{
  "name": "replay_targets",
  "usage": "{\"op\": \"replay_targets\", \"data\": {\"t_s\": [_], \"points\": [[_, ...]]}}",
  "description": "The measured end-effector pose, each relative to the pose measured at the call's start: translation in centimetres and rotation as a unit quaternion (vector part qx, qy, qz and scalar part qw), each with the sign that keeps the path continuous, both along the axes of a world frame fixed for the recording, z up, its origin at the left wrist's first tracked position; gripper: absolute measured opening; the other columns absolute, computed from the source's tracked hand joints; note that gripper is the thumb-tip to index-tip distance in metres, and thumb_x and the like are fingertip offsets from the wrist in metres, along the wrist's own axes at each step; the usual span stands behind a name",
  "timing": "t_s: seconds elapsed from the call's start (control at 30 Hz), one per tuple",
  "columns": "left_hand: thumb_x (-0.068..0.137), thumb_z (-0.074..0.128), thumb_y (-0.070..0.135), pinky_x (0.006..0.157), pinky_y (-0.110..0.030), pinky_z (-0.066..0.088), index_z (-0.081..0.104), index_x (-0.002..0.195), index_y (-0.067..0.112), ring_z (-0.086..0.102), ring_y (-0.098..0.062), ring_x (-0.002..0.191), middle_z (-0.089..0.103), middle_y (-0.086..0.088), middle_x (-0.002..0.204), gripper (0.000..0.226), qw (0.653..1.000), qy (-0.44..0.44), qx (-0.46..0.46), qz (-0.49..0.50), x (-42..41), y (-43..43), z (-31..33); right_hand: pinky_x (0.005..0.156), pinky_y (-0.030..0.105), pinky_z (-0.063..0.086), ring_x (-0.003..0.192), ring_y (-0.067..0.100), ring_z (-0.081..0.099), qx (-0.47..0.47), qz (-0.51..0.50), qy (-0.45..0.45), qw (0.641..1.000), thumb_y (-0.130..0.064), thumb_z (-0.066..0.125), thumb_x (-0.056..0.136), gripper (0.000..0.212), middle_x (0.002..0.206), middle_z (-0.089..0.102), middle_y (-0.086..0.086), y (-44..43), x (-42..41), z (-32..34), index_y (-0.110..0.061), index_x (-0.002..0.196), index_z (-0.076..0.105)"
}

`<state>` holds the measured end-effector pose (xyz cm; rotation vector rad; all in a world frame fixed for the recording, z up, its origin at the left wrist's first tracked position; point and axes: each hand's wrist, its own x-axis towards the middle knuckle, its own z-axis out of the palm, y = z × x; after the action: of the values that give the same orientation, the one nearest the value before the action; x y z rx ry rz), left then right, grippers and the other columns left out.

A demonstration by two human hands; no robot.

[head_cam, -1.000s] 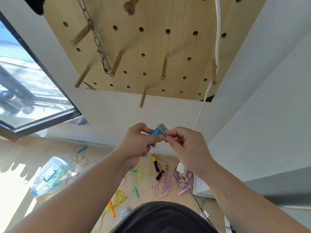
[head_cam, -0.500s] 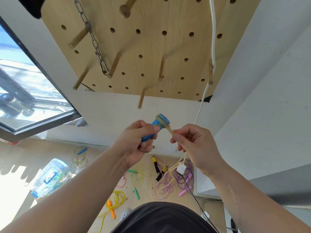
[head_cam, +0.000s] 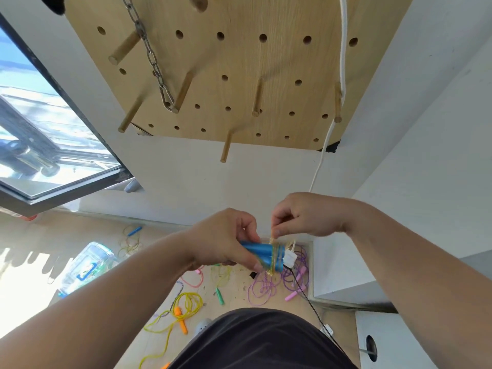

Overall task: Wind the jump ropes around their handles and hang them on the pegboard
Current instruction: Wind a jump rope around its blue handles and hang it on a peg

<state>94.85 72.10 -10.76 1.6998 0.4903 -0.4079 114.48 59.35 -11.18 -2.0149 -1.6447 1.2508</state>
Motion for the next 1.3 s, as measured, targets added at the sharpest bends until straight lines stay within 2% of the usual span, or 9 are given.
{"op": "replay_targets", "data": {"t_s": [0.1, 0.2, 0.4, 0.5, 0.63, 0.8, 1.0, 1.13, 1.3], "points": [[0.066, 0.093, 0.014, 0.057, -0.020, 0.041, 0.059, 0.077, 0.019, 0.051, -0.010, 0.061, 0.062, 0.002, 0.071, 0.036, 0.983, 0.006, 0.184, -0.026, 0.9, -0.5, -1.0, 0.073, 0.034, 0.048, 0.076, 0.014, 0.058, -0.020, 0.018, -0.070, 0.997, -0.034, 0.068, 0.095, 0.016, 0.085, 0.070, 0.002, 1.9, -1.0, 0.1, -0.019, 0.093, 0.075], [0.063, 0.094, 0.015, 0.057, -0.022, 0.042, 0.060, 0.076, 0.017, 0.050, -0.010, 0.063, 0.061, 0.000, 0.077, 0.037, 0.971, -0.003, 0.223, 0.086, 1.2, 0.4, -2.4, 0.073, 0.036, 0.049, 0.079, 0.016, 0.060, 0.018, -0.020, -0.140, 0.990, -0.031, 0.058, 0.101, 0.024, 0.085, 0.067, -0.001, 2.8, -2.0, 0.2, -0.014, 0.096, 0.074], [0.062, 0.095, 0.012, 0.056, -0.028, 0.044, 0.061, 0.081, 0.007, 0.051, -0.014, 0.055, 0.066, -0.009, 0.074, 0.039, 0.945, -0.027, 0.149, 0.290, 1.3, 1.1, -3.4, 0.063, 0.033, 0.042, 0.064, 0.013, 0.054, 0.132, -0.152, -0.094, 0.975, -0.023, 0.049, 0.105, 0.026, 0.076, 0.060, -0.005, 0.8, -5.4, -0.5, -0.024, 0.112, 0.074], [0.070, 0.091, 0.008, 0.045, -0.028, 0.034, 0.057, 0.088, 0.005, 0.041, -0.015, 0.045, 0.065, -0.012, 0.068, 0.039, 0.922, -0.042, 0.008, 0.384, 1.9, 1.0, -3.1, 0.066, 0.037, 0.048, 0.066, 0.015, 0.058, 0.213, -0.217, -0.077, 0.950, -0.022, 0.051, 0.104, 0.024, 0.075, 0.065, -0.001, -0.1, -6.5, -1.3, -0.019, 0.106, 0.075], [0.080, 0.082, 0.004, 0.044, -0.026, 0.026, 0.053, 0.091, 0.006, 0.035, -0.015, 0.045, 0.062, -0.016, 0.072, 0.032, 0.869, -0.068, -0.144, 0.469, 2.0, 1.9, -2.2, 0.060, 0.016, 0.042, 0.062, 0.003, 0.055, 0.263, -0.291, -0.001, 0.920, -0.016, 0.059, 0.101, 0.022, 0.073, 0.066, -0.008, -1.6, -7.1, -1.8, -0.022, 0.111, 0.077], [0.068, 0.078, 0.007, 0.044, -0.024, 0.027, 0.057, 0.079, 0.007, 0.034, -0.014, 0.043, 0.059, -0.016, 0.070, 0.024, 0.880, -0.115, -0.243, 0.393, 1.4, 1.8, -0.6, 0.060, 0.011, 0.038, 0.059, 0.001, 0.053, 0.246, -0.364, 0.110, 0.892, -0.015, 0.066, 0.097, 0.015, 0.065, 0.066, -0.010, -2.8, -5.4, -2.6, -0.023, 0.096, 0.079], [0.068, 0.079, 0.005, 0.044, -0.021, 0.026, 0.056, 0.078, 0.009, 0.035, -0.012, 0.039, 0.057, -0.018, 0.070, 0.025, 0.897, -0.137, -0.324, 0.269, 0.8, 0.9, -0.2, 0.063, 0.027, 0.040, 0.063, 0.012, 0.049, 0.174, -0.268, 0.161, 0.934, -0.036, 0.062, 0.097, 0.020, 0.065, 0.057, -0.006, -3.2, -3.6, -2.8, -0.030, 0.089, 0.079], [0.063, 0.084, 0.004, 0.041, -0.024, 0.023, 0.056, 0.086, 0.005, 0.036, -0.015, 0.051, 0.066, -0.027, 0.080, 0.036, 0.955, -0.106, -0.244, 0.128, -0.1, 1.3, -0.1, 0.061, 0.023, 0.037, 0.060, 0.007, 0.044, 0.107, -0.198, 0.154, 0.962, -0.037, 0.066, 0.094, 0.025, 0.061, 0.051, -0.009, -2.8, -2.0, -2.3, -0.022, 0.076, 0.073], [0.071, 0.089, 0.003, 0.046, -0.028, 0.031, 0.059, 0.084, 0.008, 0.040, -0.021, 0.054, 0.072, -0.027, 0.087, 0.033, 0.998, -0.003, -0.046, 0.043, -0.5, 0.6, -1.1, 0.064, 0.026, 0.040, 0.065, 0.006, 0.050, 0.021, -0.082, 0.040, 0.996, -0.031, 0.073, 0.092, 0.012, 0.071, 0.063, -0.007, -0.4, -1.0, -0.5, -0.027, 0.081, 0.075]]}}
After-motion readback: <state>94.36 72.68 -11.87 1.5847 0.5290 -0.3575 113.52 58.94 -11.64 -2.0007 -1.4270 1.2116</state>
